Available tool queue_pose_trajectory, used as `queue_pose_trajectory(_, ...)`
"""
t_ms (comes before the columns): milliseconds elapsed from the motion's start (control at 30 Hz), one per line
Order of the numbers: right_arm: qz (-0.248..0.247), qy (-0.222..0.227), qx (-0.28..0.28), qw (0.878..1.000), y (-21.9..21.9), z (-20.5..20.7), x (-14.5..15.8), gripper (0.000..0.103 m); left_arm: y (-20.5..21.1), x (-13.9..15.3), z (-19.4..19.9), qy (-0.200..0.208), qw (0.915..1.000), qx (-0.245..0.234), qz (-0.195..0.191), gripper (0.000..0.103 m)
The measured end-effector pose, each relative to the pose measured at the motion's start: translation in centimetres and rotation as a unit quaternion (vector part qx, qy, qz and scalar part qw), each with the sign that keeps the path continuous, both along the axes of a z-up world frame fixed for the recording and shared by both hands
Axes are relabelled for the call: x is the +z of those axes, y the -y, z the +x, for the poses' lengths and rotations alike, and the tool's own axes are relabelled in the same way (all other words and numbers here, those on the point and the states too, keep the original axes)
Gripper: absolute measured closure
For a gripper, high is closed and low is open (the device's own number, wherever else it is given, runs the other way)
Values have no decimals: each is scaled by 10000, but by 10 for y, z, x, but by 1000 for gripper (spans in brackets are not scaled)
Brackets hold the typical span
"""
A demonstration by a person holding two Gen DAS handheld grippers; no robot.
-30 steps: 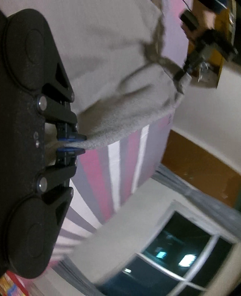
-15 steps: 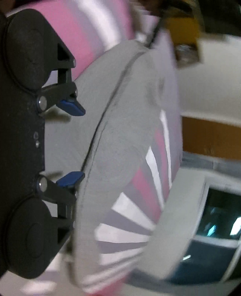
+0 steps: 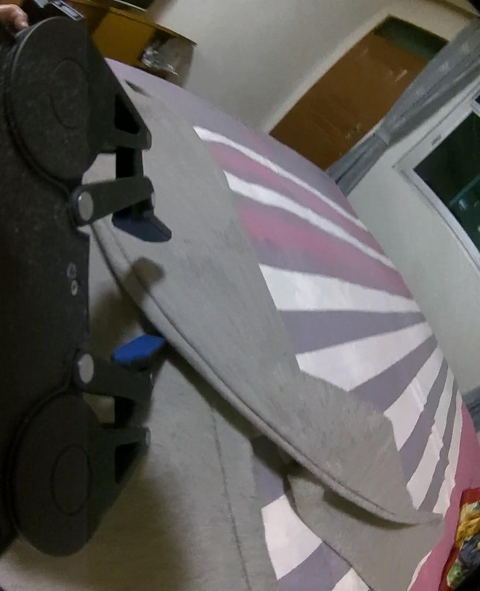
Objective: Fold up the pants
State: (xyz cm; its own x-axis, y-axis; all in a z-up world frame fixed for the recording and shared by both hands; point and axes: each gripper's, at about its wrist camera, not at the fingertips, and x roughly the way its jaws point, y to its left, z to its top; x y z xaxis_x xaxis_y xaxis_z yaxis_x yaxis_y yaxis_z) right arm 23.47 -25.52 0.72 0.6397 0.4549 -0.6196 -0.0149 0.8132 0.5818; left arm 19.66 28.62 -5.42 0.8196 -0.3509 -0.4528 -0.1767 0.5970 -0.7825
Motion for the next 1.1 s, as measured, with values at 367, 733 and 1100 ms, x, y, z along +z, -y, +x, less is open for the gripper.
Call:
queue_pose_trajectory(367,158,954,176,9952,4,-36,29,98,-5,11,0,303,9995,7,74,75)
queue_pose_trajectory(733,-264,25,228,9994,3,-21,-4,73,3,-9,31,-185,9989,238,360,66)
queue_pose_trajectory(1100,-99,1144,463,9923,3,-93,34,98,-25,34,20,112,9966,-48,816,79)
